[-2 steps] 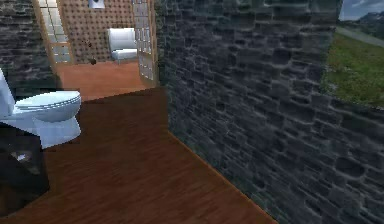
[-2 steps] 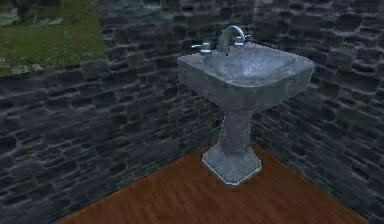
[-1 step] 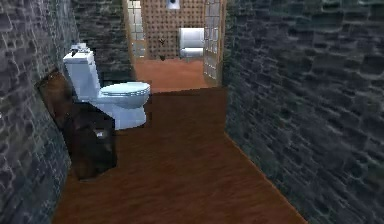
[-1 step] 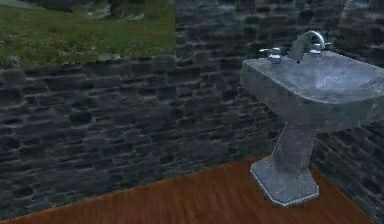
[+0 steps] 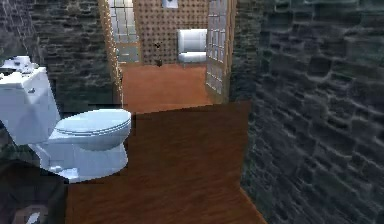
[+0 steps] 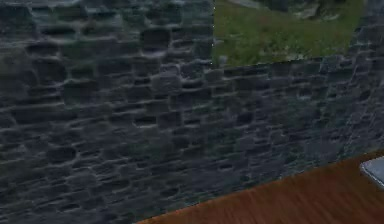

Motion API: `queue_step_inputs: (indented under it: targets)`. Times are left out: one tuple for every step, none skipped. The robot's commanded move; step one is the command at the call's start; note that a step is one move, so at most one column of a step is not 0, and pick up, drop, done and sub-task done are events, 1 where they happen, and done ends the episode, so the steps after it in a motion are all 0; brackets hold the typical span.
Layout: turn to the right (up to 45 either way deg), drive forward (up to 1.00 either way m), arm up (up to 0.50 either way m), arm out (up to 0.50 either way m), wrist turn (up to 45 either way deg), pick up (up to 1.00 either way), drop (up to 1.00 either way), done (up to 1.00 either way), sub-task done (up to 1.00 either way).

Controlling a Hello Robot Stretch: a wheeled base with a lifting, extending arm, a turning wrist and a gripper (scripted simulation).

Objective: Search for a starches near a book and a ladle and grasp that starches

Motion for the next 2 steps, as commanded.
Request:
queue_step_inputs:
  targets:
    - [0.0,1.0,0.0,0.0,0.0,0.0,0.0,0.0,0.0]
    - [-6.0,0.0,0.0,0.0,0.0,0.0,0.0,0.0,0.0]
